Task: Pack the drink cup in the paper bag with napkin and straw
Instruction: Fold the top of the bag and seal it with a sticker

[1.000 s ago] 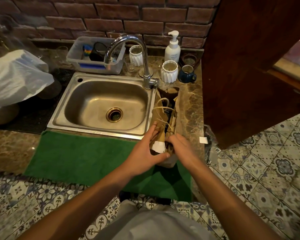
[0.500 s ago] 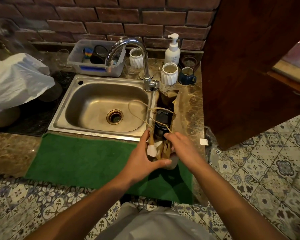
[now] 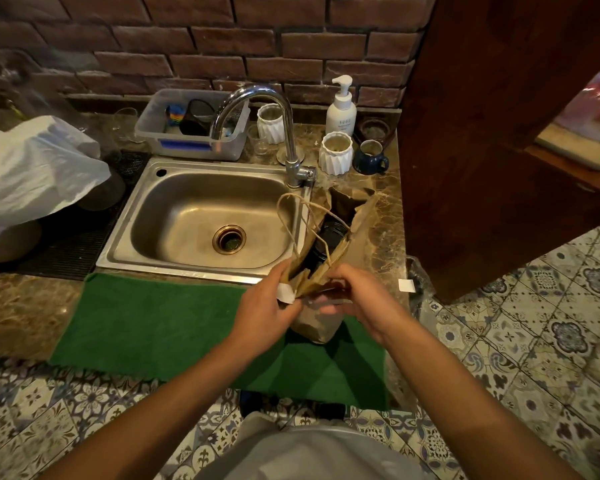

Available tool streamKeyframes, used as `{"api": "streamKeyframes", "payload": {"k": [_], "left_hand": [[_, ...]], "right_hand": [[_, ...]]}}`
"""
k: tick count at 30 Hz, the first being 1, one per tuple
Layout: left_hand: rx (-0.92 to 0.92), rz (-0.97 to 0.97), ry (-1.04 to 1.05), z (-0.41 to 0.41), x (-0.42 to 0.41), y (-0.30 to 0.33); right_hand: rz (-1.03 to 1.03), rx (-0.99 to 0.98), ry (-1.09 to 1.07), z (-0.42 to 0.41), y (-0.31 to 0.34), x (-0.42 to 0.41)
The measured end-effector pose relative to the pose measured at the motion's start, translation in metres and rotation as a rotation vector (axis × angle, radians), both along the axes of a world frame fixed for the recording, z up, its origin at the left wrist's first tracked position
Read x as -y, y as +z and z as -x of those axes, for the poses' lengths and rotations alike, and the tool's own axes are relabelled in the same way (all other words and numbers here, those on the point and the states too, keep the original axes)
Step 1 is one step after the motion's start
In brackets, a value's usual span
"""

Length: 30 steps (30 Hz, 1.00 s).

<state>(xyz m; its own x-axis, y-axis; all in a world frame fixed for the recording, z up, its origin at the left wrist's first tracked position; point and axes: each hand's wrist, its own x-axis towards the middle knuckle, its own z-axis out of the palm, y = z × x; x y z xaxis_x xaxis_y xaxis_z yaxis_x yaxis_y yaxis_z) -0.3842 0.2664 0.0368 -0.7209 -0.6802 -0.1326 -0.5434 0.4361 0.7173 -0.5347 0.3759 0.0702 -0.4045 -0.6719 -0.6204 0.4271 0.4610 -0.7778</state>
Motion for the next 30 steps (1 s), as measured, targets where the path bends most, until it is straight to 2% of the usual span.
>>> {"api": "streamKeyframes", "payload": {"k": [2,4,9,12,17,22,24,27,30], "left_hand": [[-0.018,0.009,0.036,-0.002,0.011,0.0],[-0.062,-0.033,0.037,-0.004,0.023,0.002],[-0.118,-0.058,-0.019,-0.011,0.045,0.007],[-0.113,-0.089,-0.046,-0.013,0.057,0.01],[-0.117,-0.081,-0.048,-0.013,0.056,0.016],[-0.126,-0.026,-0.062,-0.008,0.026,0.024],[-0.117,-0.001,-0.075,-0.003,0.011,0.027],[-0.13,0.016,-0.107,0.008,-0.01,0.03],[-0.143,0.037,-0.152,0.02,-0.024,0.029]], "right_hand": [[0.012,-0.043,0.056,0.001,0.004,0.0],[0.026,-0.183,0.115,0.009,0.013,-0.001],[0.003,-0.771,-0.058,0.044,0.028,0.001],[-0.052,-1.038,-0.022,0.062,0.022,0.005],[-0.132,-1.043,0.11,0.066,0.015,0.016],[-0.161,-0.857,-0.188,0.046,0.006,0.017],[-0.196,-0.804,-0.205,0.038,0.007,0.015],[-0.193,-0.671,-0.12,0.017,0.017,0.012],[-0.152,-0.661,0.012,0.005,0.021,0.011]]}}
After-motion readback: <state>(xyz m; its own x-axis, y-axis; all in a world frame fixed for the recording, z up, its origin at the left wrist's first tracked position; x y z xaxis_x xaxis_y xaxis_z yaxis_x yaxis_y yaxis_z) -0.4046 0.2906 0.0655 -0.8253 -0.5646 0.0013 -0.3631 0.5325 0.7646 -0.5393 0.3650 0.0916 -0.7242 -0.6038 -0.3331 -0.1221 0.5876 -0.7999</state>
